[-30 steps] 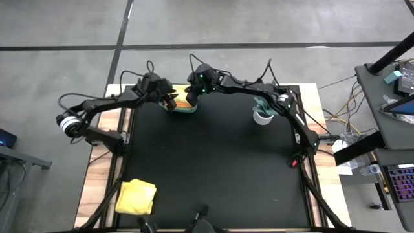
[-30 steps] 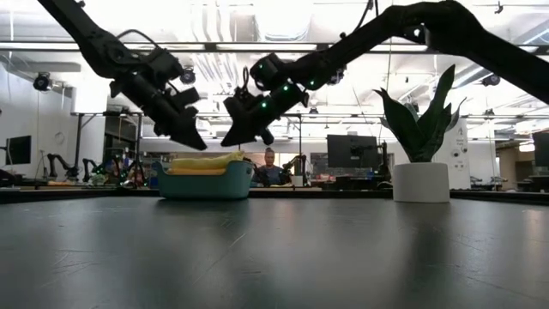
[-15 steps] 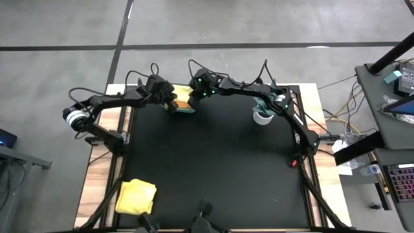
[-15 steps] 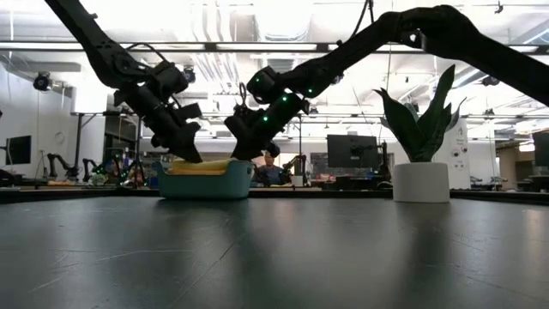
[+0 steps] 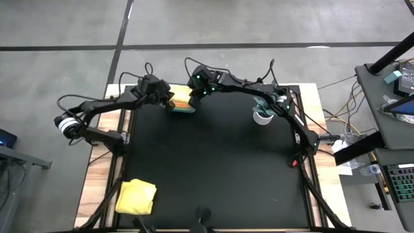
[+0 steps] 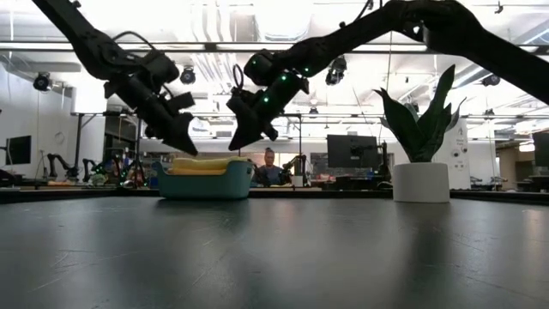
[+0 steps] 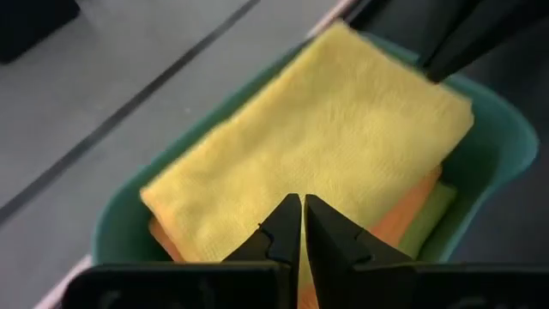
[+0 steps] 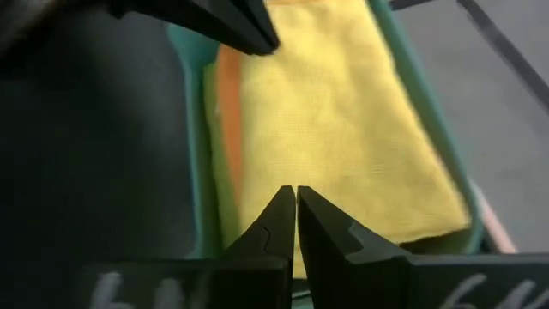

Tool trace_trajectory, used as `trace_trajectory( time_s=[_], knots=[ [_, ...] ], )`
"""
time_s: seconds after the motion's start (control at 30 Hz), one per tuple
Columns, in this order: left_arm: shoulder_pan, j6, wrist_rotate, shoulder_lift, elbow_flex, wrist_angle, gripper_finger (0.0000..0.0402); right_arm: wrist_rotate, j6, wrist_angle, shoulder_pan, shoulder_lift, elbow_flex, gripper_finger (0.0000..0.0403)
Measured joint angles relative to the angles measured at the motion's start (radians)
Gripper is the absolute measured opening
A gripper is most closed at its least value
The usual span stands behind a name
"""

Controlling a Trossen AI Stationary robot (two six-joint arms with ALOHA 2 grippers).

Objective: Fold microfiber towels
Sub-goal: Put the right yellow microfiber cloth into the blue bin

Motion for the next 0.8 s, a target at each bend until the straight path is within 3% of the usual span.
trace_trajectory(
  time_s=[0.17,0.4,0.8],
  knots=[
    [0.0,-0.015,-0.062,0.044,-0.011,0.003,0.0003,0.0,0.009,0.033,0.018,0.011,-0.044,0.0008],
    [0.0,-0.017,-0.066,0.065,-0.01,0.001,0.0003,0.008,0.039,0.028,0.023,0.041,-0.05,0.0008],
    [0.008,0.067,-0.096,-0.034,0.019,0.054,0.0003,0.071,0.003,0.021,-0.001,0.016,0.039,0.0008]
  ],
)
